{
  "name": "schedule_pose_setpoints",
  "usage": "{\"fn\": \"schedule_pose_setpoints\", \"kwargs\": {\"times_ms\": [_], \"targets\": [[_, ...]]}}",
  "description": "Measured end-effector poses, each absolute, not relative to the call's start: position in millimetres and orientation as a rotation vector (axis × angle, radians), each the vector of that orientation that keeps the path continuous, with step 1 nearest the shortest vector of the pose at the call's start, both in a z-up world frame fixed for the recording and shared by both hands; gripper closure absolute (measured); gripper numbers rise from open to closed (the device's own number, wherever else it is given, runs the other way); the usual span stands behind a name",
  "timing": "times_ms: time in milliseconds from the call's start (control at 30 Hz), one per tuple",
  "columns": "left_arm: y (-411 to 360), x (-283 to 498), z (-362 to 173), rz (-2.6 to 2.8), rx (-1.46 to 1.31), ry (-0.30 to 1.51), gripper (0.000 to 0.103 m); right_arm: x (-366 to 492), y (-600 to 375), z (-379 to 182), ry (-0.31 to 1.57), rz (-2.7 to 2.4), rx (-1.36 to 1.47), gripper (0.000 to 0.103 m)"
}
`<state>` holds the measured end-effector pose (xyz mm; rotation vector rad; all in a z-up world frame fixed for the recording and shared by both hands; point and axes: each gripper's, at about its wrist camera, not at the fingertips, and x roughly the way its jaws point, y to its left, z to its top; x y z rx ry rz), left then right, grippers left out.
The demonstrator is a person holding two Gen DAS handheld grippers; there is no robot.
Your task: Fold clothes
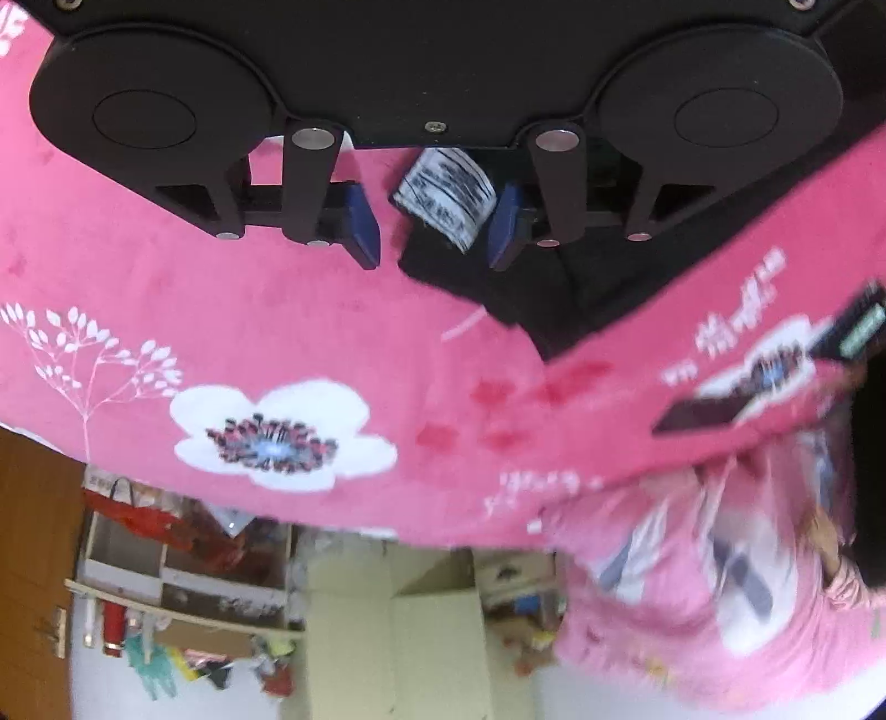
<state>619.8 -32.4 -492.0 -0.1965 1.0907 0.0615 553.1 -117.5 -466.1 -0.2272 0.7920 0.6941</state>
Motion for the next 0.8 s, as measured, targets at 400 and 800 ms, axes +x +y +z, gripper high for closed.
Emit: {"fn": "schedule_pose_setpoints", "kwargs": {"times_ms": [400,800], "targets": [[-32.4,620.7,-489.1,0.059,-0.199,1.093,0.068,555.0,-83.4,-466.9,0.801,0.782,-0.476,0.089],[-34.3,617.9,-489.6,0.057,-0.177,1.084,0.068,572.8,-118.4,-453.1,0.763,0.619,-0.098,0.060]]}}
